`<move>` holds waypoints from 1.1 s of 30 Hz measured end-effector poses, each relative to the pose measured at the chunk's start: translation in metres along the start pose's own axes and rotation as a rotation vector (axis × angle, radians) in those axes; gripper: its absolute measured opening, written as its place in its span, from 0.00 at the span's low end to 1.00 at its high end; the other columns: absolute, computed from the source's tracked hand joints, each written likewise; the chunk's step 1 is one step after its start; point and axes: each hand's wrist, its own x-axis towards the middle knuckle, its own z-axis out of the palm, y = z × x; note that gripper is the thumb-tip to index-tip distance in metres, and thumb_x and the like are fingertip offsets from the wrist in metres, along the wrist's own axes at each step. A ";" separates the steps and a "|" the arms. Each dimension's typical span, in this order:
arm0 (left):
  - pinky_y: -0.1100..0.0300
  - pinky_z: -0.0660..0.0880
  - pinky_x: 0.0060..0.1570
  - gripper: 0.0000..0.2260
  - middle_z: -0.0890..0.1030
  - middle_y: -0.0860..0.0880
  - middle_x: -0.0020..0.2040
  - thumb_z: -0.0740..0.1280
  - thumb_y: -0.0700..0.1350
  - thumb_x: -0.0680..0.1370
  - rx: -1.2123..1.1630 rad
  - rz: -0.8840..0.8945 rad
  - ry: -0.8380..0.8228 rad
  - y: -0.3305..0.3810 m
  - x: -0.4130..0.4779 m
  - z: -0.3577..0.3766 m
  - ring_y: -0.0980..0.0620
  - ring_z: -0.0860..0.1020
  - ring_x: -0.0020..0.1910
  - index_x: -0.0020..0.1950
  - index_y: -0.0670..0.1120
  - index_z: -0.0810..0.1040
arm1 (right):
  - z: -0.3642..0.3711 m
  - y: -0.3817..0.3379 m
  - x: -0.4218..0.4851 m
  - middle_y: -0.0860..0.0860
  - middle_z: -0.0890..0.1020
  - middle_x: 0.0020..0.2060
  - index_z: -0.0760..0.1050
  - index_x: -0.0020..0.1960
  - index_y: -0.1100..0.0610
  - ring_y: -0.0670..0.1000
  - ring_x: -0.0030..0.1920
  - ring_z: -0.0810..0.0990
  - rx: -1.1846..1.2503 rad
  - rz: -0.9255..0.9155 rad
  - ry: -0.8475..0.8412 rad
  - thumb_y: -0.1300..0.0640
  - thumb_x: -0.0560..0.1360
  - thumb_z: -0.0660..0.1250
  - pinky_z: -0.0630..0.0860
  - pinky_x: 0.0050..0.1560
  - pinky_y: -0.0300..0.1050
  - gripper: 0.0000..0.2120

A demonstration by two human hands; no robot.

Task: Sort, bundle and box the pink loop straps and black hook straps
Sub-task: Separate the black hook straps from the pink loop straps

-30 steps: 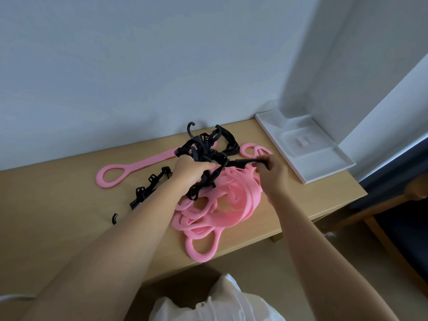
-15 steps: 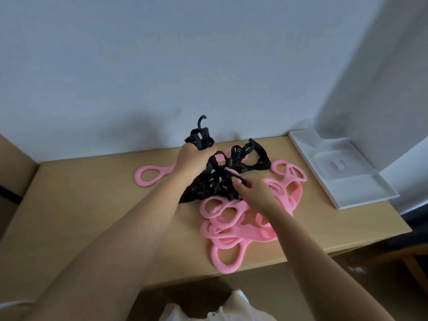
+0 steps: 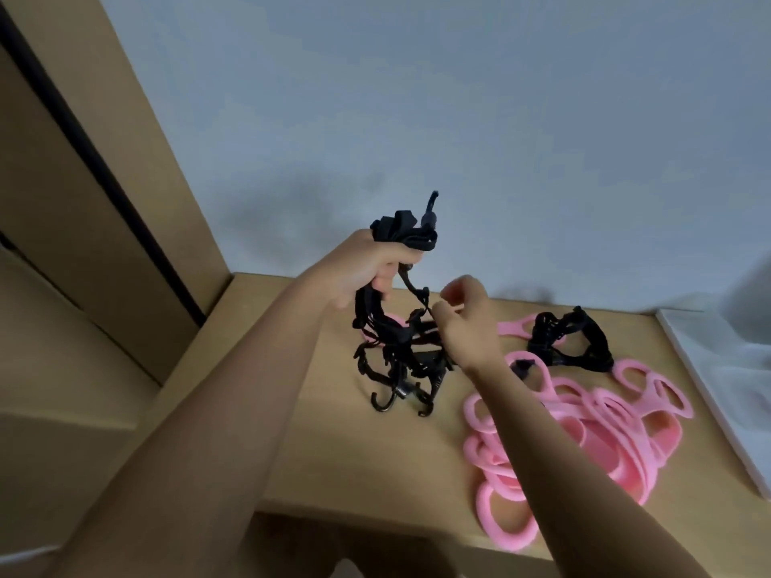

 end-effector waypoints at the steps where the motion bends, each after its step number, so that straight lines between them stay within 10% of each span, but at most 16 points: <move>1: 0.63 0.64 0.27 0.05 0.58 0.54 0.22 0.63 0.39 0.77 -0.011 -0.002 -0.020 0.000 -0.003 -0.007 0.55 0.57 0.22 0.40 0.42 0.72 | 0.004 -0.007 0.004 0.51 0.72 0.48 0.68 0.50 0.57 0.50 0.49 0.71 0.046 -0.018 0.017 0.53 0.66 0.61 0.67 0.44 0.37 0.14; 5: 0.62 0.62 0.28 0.06 0.58 0.55 0.20 0.61 0.38 0.73 0.003 -0.046 -0.159 0.002 -0.014 -0.028 0.57 0.57 0.20 0.42 0.43 0.77 | 0.025 -0.019 0.025 0.50 0.72 0.56 0.66 0.63 0.58 0.46 0.57 0.70 0.043 -0.009 -0.281 0.59 0.70 0.70 0.66 0.54 0.38 0.23; 9: 0.65 0.64 0.26 0.06 0.58 0.55 0.19 0.62 0.41 0.66 0.053 -0.102 -0.235 0.004 -0.019 -0.041 0.57 0.57 0.19 0.40 0.43 0.76 | 0.045 -0.028 0.037 0.54 0.75 0.35 0.72 0.46 0.65 0.48 0.37 0.74 0.023 -0.033 -0.356 0.63 0.73 0.66 0.73 0.42 0.44 0.06; 24: 0.59 0.70 0.36 0.11 0.73 0.49 0.33 0.62 0.50 0.79 0.091 -0.127 0.509 -0.105 -0.004 -0.091 0.51 0.71 0.30 0.44 0.43 0.74 | 0.115 -0.026 0.050 0.54 0.72 0.33 0.74 0.41 0.57 0.50 0.33 0.68 0.173 0.253 -0.387 0.70 0.73 0.60 0.68 0.36 0.42 0.10; 29: 0.60 0.63 0.30 0.15 0.72 0.49 0.32 0.62 0.52 0.79 0.344 -0.239 0.594 -0.159 0.015 -0.107 0.50 0.70 0.30 0.35 0.46 0.67 | 0.145 0.003 0.056 0.54 0.75 0.36 0.78 0.52 0.61 0.47 0.31 0.69 0.013 0.275 -0.404 0.69 0.75 0.59 0.68 0.26 0.33 0.12; 33: 0.58 0.66 0.32 0.13 0.76 0.48 0.40 0.61 0.53 0.79 0.473 -0.357 0.561 -0.188 0.033 -0.111 0.49 0.74 0.36 0.48 0.43 0.72 | 0.162 0.031 0.064 0.49 0.75 0.31 0.77 0.52 0.57 0.46 0.28 0.70 -0.156 0.268 -0.381 0.66 0.77 0.59 0.67 0.26 0.34 0.10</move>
